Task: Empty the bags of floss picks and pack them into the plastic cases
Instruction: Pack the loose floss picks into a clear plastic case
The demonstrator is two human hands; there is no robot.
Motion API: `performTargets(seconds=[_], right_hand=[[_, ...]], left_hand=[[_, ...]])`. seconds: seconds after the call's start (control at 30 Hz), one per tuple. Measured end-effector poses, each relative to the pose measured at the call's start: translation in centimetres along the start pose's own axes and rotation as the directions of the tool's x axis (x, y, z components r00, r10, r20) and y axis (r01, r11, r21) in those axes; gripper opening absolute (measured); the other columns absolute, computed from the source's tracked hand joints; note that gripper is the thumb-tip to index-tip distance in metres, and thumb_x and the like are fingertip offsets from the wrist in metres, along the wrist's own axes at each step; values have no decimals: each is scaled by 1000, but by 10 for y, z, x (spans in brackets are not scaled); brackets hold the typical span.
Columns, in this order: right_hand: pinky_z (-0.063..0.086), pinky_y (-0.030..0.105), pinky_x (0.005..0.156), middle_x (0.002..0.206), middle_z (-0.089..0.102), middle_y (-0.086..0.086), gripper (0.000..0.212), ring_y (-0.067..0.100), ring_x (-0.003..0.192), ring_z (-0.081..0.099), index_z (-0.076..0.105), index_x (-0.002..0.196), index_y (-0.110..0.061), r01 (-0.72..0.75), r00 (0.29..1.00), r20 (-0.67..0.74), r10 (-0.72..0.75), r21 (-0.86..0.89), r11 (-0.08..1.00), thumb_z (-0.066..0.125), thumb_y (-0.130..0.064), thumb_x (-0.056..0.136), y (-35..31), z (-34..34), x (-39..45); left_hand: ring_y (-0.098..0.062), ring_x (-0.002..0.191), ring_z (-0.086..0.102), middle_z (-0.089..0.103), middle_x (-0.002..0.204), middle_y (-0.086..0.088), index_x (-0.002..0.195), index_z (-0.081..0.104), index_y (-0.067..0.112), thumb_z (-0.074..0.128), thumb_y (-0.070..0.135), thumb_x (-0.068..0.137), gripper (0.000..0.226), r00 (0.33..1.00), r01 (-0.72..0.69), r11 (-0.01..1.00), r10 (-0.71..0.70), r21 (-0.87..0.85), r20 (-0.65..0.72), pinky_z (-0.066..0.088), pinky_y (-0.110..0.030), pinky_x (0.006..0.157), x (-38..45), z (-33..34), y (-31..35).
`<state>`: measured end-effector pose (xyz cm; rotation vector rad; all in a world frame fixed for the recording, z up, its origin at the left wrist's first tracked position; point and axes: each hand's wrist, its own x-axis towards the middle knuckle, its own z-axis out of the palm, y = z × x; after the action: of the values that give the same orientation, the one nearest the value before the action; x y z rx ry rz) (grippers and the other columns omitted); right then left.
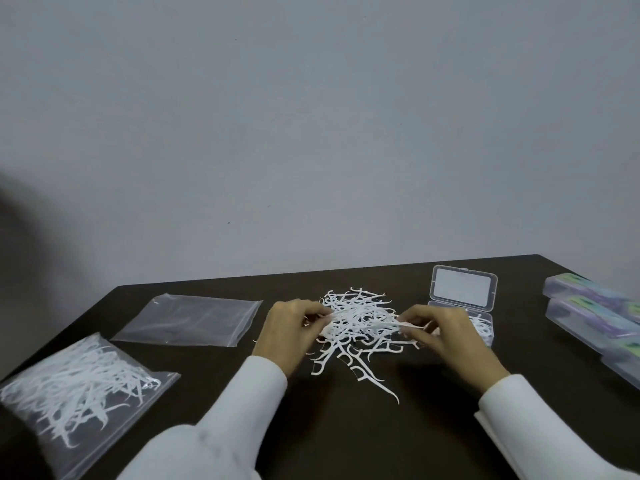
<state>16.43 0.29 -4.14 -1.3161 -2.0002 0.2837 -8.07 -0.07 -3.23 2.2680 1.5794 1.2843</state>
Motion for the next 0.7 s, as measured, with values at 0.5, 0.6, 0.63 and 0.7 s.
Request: performTargets(seconds=[0.5, 0.6, 0.63, 0.7], right_hand=[[42, 9, 68, 86, 64, -6, 13, 2, 77, 58, 70, 93, -17, -206, 933, -272, 233, 124, 971, 68, -13, 80, 31, -39, 2], [45, 18, 73, 95, 65, 2, 19, 10, 84, 59, 69, 102, -11, -278, 886, -329, 327, 188, 942, 66, -13, 82, 41, -47, 1], [46, 21, 76, 98, 66, 4, 21, 12, 86, 59, 68, 104, -11, -298, 869, -346, 354, 207, 932, 65, -13, 83, 45, -49, 1], [47, 25, 80, 103, 67, 7, 23, 13, 89, 58, 67, 106, -9, -340, 843, -362, 397, 212, 916, 64, -14, 84, 52, -51, -1]], left_hand=[[-5, 75, 63, 70, 77, 12, 85, 75, 28, 72, 22, 81, 8, 993, 114, 933, -94, -341, 74, 50, -14, 70, 36, 55, 45], [-8, 78, 64, 71, 79, 9, 82, 74, 32, 72, 22, 81, 11, 990, 130, 915, -100, -383, 98, 51, -17, 72, 42, 70, 51], [-9, 78, 64, 71, 79, 9, 82, 74, 32, 72, 21, 81, 11, 990, 134, 908, -101, -397, 103, 51, -17, 72, 45, 75, 54], [-9, 74, 65, 72, 77, 7, 82, 75, 29, 73, 20, 80, 9, 989, 138, 893, -103, -428, 103, 51, -16, 70, 51, 84, 57]])
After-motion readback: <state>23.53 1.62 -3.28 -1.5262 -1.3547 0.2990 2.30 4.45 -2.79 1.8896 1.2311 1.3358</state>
